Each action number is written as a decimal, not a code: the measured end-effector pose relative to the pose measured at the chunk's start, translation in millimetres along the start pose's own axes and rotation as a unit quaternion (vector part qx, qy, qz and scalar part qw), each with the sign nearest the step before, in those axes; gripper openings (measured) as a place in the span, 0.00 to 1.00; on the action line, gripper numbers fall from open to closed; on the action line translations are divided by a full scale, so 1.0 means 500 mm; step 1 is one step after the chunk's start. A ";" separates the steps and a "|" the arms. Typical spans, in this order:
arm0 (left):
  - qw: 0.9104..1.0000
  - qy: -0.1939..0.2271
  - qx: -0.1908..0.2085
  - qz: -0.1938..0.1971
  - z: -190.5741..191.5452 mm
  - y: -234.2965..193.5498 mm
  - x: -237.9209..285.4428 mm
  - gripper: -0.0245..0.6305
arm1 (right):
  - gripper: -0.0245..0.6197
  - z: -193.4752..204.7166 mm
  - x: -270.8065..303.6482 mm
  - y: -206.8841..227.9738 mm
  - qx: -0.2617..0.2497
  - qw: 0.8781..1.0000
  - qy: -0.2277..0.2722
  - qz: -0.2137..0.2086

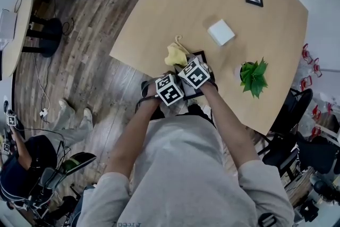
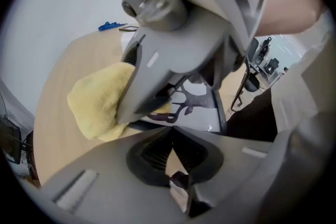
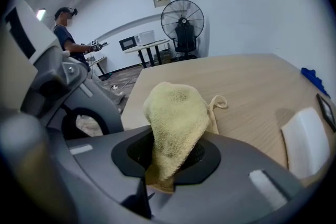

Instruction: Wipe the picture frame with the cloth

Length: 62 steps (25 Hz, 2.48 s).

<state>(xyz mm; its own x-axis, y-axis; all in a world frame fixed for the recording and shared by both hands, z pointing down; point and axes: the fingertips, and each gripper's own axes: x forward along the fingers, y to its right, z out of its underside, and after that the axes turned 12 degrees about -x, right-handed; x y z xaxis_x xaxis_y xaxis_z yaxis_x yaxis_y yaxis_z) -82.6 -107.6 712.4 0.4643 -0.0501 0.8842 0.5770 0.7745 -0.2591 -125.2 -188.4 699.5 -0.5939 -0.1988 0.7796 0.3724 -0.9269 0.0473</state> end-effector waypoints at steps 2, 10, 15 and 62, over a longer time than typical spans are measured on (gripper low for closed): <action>1.000 0.001 0.002 0.002 0.000 0.000 -0.001 0.12 | 0.16 0.016 -0.002 -0.015 -0.001 1.000 -0.004 -0.012; 1.000 0.007 0.015 0.009 0.003 -0.001 -0.004 0.12 | 0.16 0.043 -0.033 -0.041 0.014 1.000 -0.015 -0.010; 0.999 0.010 0.032 0.014 0.008 -0.003 -0.005 0.12 | 0.16 0.081 -0.038 -0.065 0.034 0.999 -0.028 0.003; 0.998 0.021 0.055 0.026 0.036 -0.003 -0.015 0.12 | 0.15 0.189 -0.095 -0.357 -0.006 0.986 -0.162 0.035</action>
<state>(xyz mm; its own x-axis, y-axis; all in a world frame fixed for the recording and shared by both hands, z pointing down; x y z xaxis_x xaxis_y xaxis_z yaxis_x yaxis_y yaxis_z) -99.0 -96.9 713.0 0.5219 -0.0325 0.8524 0.4754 0.8408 -0.2591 -96.2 16.7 712.7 -0.3067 -0.1524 0.9395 0.3957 -0.9182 -0.0197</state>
